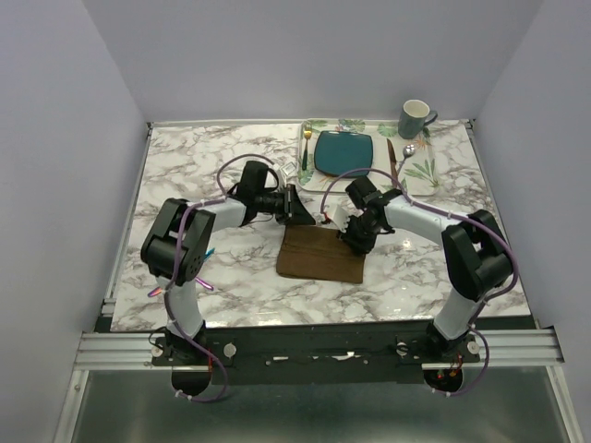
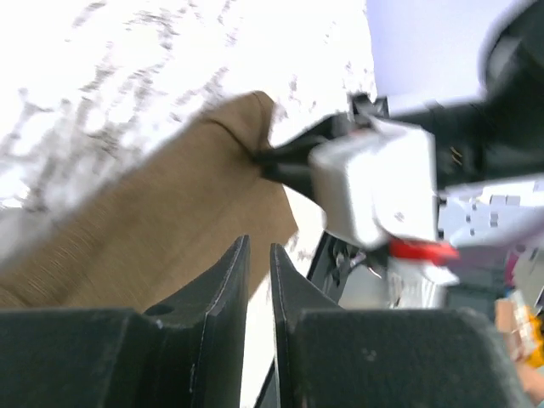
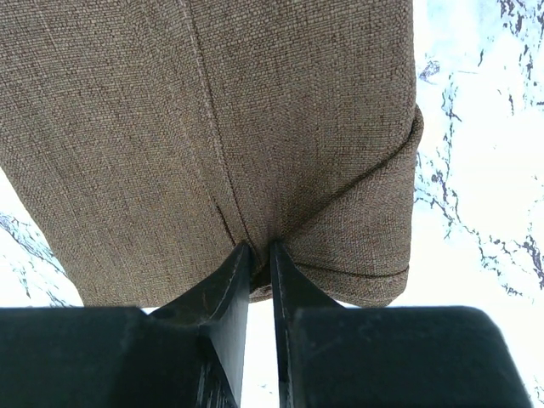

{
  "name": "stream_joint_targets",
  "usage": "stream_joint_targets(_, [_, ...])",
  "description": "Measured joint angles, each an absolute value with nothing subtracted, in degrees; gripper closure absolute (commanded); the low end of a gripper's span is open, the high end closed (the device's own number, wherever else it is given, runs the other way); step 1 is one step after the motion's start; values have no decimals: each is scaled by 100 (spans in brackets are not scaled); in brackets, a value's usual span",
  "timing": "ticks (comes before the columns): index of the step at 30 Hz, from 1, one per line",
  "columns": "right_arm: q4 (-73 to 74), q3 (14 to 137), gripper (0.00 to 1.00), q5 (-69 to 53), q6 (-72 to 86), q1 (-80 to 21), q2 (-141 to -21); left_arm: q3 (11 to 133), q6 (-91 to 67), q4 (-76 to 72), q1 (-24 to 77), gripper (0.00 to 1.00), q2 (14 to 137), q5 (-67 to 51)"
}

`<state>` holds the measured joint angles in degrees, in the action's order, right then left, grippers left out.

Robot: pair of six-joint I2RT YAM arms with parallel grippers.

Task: Fold the napkin into a case and place the utensils inside
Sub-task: Smooth out the 2/3-rectangle-folded napkin at the center of the board.

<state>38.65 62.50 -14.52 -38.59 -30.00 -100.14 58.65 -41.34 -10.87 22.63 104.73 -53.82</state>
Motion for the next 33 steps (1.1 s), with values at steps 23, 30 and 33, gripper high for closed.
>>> stream_joint_targets(23, [5083,8149,63,-3107,-2523,-2473,-9990,5929,-4097,-1393,2224,87,11861,-5107])
stream_joint_targets(30, [5107,8237,71,-3441,-2049,-1968,-10914,5909,-4036,-1417,2224,87,11852,-5107])
stream_joint_targets(33, [5144,7806,75,-3439,-2029,-1868,-10943,5909,-4034,-1422,2224,87,11852,-5107])
